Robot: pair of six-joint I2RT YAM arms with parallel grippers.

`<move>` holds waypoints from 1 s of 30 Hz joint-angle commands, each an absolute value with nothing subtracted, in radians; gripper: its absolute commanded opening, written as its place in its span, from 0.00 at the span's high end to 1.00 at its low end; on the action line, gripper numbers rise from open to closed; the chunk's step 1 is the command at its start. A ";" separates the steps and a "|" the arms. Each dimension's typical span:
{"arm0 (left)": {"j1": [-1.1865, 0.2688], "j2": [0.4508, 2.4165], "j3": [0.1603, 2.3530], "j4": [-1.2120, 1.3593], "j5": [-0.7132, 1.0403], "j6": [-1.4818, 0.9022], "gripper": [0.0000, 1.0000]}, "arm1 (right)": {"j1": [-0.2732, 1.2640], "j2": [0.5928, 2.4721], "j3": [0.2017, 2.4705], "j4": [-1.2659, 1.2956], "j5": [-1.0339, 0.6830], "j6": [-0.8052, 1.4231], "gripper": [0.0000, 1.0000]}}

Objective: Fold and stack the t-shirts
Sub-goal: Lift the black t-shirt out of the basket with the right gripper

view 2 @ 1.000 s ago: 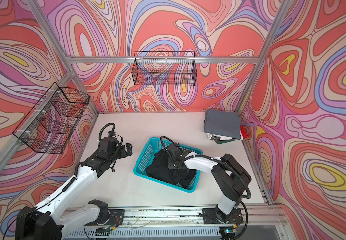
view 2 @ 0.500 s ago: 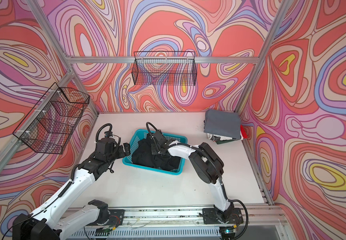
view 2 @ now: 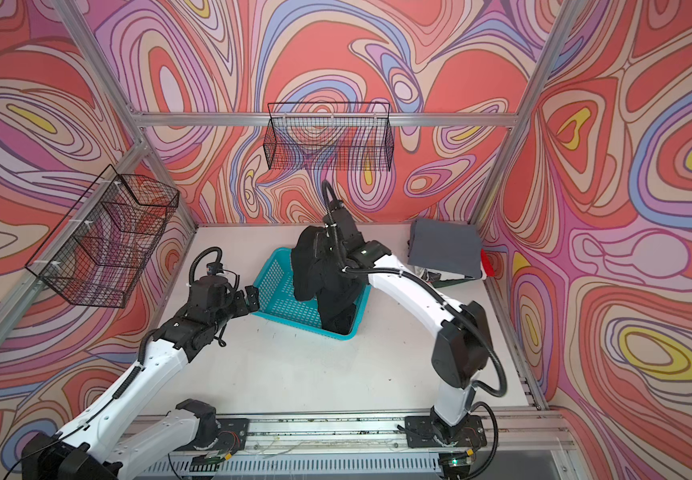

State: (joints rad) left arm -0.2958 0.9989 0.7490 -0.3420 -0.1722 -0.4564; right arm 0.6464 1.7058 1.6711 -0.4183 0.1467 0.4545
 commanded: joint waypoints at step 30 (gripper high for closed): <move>-0.359 1.058 0.860 -0.431 -0.129 -0.441 0.00 | 0.493 1.194 1.300 -0.725 0.737 0.627 1.00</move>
